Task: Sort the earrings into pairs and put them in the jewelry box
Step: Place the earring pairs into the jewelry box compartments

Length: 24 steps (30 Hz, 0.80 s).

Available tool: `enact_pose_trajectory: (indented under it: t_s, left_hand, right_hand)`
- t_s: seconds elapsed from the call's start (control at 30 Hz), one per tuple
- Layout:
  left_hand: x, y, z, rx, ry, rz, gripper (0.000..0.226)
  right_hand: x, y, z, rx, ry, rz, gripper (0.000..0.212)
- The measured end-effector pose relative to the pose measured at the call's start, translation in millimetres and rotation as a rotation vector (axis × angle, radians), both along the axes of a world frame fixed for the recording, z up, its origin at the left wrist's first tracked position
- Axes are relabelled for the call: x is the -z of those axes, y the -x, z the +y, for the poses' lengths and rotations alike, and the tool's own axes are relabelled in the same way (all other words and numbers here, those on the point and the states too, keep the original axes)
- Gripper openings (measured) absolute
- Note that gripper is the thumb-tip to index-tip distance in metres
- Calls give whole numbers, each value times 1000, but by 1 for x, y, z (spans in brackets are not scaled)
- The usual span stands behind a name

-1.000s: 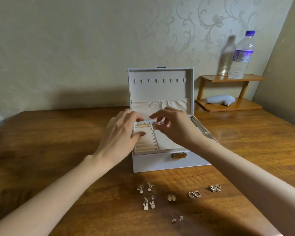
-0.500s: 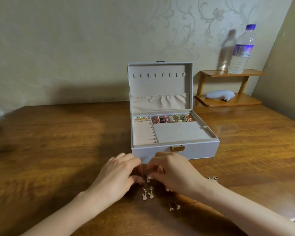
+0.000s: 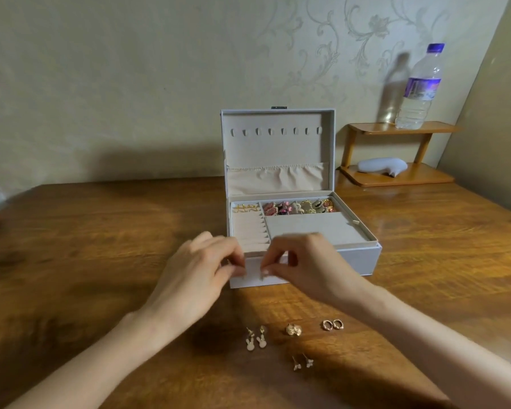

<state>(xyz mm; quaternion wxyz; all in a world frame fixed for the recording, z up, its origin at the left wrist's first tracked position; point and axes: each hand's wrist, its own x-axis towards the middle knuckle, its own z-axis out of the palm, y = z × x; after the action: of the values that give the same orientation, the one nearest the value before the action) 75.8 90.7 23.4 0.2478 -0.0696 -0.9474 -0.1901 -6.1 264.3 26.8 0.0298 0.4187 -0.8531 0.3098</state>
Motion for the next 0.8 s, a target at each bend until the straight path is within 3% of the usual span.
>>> enact_pose_trajectory:
  t_s: [0.17,0.5,0.8]
  left_hand:
    - [-30,40,-11,-74,-11,91,4]
    - [-23,115,-15,-237,255,-61,13]
    - [-15,130,-21,-259,354,-82,13]
  right_hand:
    - [-27,44,-15,75,67,34,5]
    - [-25,112,-61,128,-220,209,14]
    - [-25,124,-70,95,-293,239,19]
